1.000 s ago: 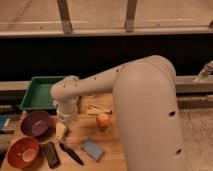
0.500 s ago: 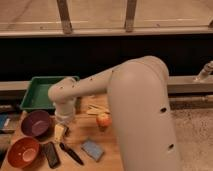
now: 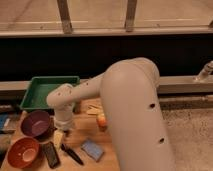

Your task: Place brush in table surface

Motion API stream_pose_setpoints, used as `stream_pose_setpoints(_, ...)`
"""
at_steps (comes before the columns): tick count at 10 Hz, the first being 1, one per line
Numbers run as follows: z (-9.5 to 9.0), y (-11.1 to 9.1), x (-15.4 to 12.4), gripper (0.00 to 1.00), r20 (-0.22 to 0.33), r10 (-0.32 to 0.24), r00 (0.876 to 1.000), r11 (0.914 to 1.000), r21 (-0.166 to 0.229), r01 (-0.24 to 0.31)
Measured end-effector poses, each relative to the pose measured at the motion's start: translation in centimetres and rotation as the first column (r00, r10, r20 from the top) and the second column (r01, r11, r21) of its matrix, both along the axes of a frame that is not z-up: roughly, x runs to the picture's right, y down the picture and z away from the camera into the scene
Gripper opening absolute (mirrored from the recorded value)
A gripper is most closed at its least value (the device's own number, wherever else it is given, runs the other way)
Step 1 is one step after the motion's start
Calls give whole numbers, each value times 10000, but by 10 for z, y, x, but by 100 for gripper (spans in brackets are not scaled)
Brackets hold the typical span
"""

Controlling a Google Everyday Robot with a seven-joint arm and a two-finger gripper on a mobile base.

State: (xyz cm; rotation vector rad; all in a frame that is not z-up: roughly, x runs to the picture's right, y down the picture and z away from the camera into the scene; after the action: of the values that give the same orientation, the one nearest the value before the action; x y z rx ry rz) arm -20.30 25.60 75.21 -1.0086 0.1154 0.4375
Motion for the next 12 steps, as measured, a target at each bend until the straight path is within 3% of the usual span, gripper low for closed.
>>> stream_pose_setpoints(8,11,34,-5,76,-280,921,9954,9955,-215,-928)
stream_pose_setpoints(10,11,33,-4,76,-287,940,9952,9954,-180,-946)
stream_pose_setpoints(11,11,32,-3,72,-281,957,9950,9952,-178,-962)
stream_pose_setpoints(12,10,31,-3,62,-282,940,9952,9953,-185,-946)
